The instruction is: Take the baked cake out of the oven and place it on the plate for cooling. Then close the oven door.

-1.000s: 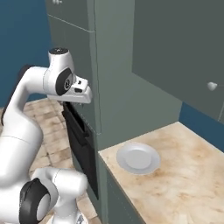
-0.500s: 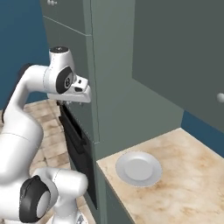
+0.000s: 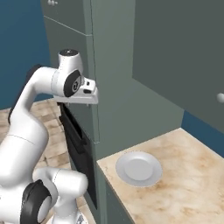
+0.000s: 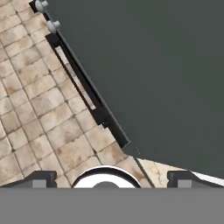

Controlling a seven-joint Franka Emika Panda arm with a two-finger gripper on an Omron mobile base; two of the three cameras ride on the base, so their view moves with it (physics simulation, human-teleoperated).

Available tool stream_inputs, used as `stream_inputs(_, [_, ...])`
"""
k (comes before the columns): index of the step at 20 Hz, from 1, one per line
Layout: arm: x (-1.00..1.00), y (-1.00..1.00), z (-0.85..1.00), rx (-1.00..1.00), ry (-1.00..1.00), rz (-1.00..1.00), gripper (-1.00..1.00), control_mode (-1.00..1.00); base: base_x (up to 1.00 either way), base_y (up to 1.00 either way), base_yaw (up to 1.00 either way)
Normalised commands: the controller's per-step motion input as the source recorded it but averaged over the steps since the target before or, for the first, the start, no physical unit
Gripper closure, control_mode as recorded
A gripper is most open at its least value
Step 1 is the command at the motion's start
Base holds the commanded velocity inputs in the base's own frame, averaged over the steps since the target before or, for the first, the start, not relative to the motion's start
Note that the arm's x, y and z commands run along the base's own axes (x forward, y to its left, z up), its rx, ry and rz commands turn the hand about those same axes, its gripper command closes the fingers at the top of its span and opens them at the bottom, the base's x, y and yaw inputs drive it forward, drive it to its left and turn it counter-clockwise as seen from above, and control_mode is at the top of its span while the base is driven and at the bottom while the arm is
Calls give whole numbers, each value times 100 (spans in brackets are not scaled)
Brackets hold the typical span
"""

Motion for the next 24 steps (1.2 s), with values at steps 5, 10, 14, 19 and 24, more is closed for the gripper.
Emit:
stream_inputs(5, [0, 15, -18, -3, -4, 18, -100, -100, 0, 0, 0])
stream_inputs(10, [0, 65, -31, -15, -2, 13, -100, -100, 0, 0, 0])
stream_inputs(14, [0, 75, -39, -20, -2, 8, -100, -100, 0, 0, 0])
stream_inputs(19, [3, 86, -48, -23, 0, 3, -100, -100, 0, 0, 0])
stream_inputs(24, [17, 69, -47, -17, 1, 0, -100, -100, 0, 0, 0])
